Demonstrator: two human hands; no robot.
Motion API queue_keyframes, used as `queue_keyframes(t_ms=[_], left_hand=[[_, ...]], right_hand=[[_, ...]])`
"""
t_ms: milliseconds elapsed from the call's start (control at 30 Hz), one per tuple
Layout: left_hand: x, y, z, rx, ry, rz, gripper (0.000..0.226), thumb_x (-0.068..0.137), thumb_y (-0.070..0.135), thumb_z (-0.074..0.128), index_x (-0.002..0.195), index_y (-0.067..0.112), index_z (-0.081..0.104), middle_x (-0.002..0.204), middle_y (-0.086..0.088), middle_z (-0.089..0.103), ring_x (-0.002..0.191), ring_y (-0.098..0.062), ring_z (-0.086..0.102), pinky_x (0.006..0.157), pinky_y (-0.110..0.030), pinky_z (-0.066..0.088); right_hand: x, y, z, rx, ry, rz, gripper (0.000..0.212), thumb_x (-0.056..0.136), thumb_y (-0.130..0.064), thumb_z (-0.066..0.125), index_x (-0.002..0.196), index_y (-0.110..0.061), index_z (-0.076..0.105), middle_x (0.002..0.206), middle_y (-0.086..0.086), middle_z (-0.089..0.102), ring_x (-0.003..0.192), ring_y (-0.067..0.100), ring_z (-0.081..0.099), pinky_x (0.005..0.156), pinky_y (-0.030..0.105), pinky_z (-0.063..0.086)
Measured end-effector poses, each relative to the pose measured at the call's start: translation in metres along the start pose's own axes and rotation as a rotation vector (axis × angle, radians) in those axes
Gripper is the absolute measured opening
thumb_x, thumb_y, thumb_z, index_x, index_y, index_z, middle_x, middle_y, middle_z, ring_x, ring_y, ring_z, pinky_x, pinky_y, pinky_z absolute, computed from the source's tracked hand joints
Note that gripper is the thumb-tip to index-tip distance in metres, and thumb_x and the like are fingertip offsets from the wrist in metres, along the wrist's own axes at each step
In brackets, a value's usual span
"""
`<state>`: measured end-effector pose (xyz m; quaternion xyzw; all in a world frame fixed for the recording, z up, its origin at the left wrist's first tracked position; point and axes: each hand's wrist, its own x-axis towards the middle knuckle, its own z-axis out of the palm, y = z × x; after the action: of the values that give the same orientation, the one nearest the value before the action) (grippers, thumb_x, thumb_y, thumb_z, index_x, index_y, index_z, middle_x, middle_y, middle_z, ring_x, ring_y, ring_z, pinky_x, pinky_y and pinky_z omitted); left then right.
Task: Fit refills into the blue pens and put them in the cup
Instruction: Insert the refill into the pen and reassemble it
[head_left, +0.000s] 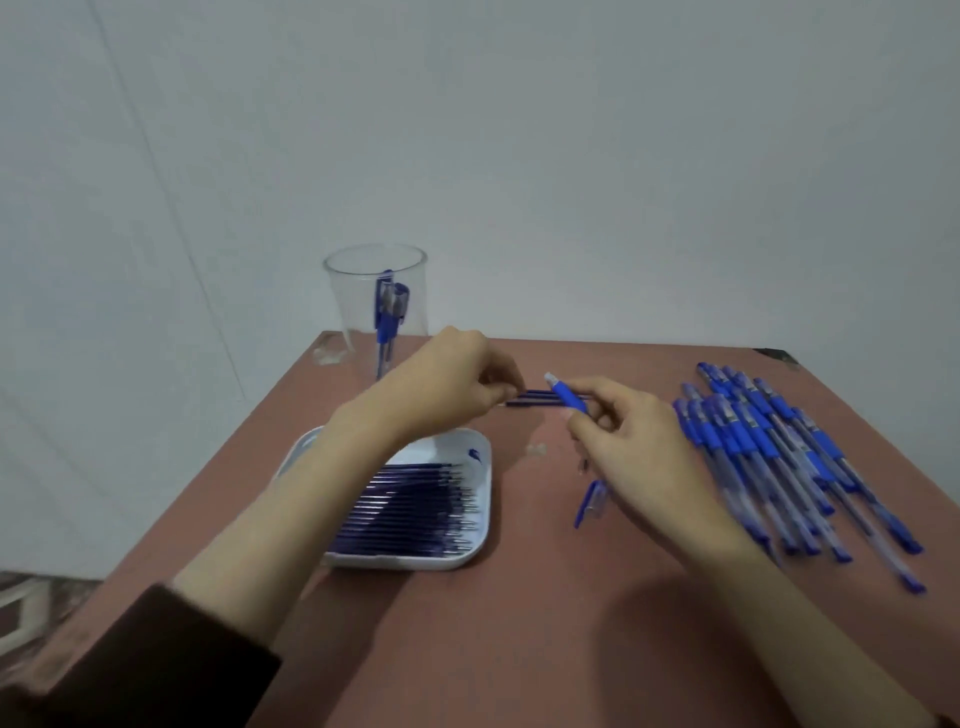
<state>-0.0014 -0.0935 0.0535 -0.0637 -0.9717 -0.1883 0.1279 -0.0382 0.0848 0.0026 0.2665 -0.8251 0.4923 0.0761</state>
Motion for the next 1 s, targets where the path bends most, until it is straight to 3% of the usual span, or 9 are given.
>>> queue_keyframes(t_ms=[100,267,400,767,867,933,1000], left_hand=[[-0.037,-0.014,-0.012,0.096,-0.042,-0.057,0.016,0.088,0.013,0.061,0.097,0.015,0.075,0.091,0.0,0.073,0.075,-0.008,0.06,0.073,-0.015,0.043],[-0.064,-0.036,-0.009,0.358,-0.196,-0.169,0.029,0.092,0.016,0.053,0.114,0.028,0.069,0.108,0.0,0.068,0.095,-0.023,0.062,0.082,-0.034,0.05],[-0.067,-0.031,-0.006,0.55,-0.215,-0.111,0.029,0.093,0.015,0.047,0.11,0.028,0.067,0.102,-0.005,0.063,0.08,-0.027,0.052,0.064,-0.032,0.038],[-0.063,-0.026,-0.008,0.712,-0.273,-0.068,0.026,0.091,0.011,0.05,0.106,0.021,0.067,0.108,-0.005,0.059,0.082,-0.027,0.056,0.061,-0.029,0.034],[-0.061,-0.024,-0.015,0.616,-0.163,-0.045,0.026,0.089,0.012,0.052,0.106,0.024,0.067,0.102,-0.001,0.064,0.086,-0.024,0.062,0.066,-0.03,0.044],[-0.057,-0.019,-0.025,0.384,0.016,-0.013,0.024,0.088,0.012,0.057,0.106,0.023,0.069,0.089,0.002,0.065,0.077,-0.018,0.062,0.073,-0.032,0.052],[-0.05,-0.004,-0.035,0.034,0.221,-0.018,0.023,0.088,0.01,0.062,0.107,0.019,0.07,0.081,0.003,0.062,0.07,-0.013,0.063,0.074,-0.025,0.052]], right_hand=[[-0.008,-0.009,0.009,-0.085,-0.037,-0.107,0.023,0.085,-0.006,0.064,0.096,-0.025,0.071,0.059,-0.002,0.057,0.059,0.002,0.053,0.057,0.01,0.037],[-0.013,-0.009,0.017,-0.093,-0.069,-0.155,0.022,0.085,-0.01,0.067,0.1,-0.026,0.071,0.065,0.0,0.062,0.066,0.011,0.054,0.059,0.012,0.038],[-0.015,-0.01,0.017,-0.117,-0.095,-0.165,0.022,0.086,-0.01,0.065,0.102,-0.024,0.071,0.06,-0.011,0.057,0.063,0.0,0.054,0.061,0.008,0.038],[-0.013,-0.009,0.016,-0.116,-0.097,-0.151,0.02,0.087,-0.012,0.065,0.103,-0.022,0.071,0.063,-0.003,0.058,0.064,0.002,0.051,0.061,0.007,0.037],[-0.012,-0.009,0.016,-0.121,-0.078,-0.143,0.021,0.086,-0.01,0.064,0.102,-0.022,0.071,0.062,-0.003,0.057,0.062,-0.001,0.05,0.06,0.006,0.036],[-0.01,-0.008,0.014,-0.086,-0.025,-0.127,0.023,0.085,-0.007,0.064,0.097,-0.025,0.071,0.059,-0.006,0.055,0.06,-0.002,0.051,0.06,0.006,0.036],[-0.006,-0.006,0.01,-0.031,0.029,-0.092,0.026,0.085,-0.008,0.064,0.092,-0.032,0.067,0.057,-0.009,0.053,0.057,0.001,0.053,0.06,0.013,0.042]])
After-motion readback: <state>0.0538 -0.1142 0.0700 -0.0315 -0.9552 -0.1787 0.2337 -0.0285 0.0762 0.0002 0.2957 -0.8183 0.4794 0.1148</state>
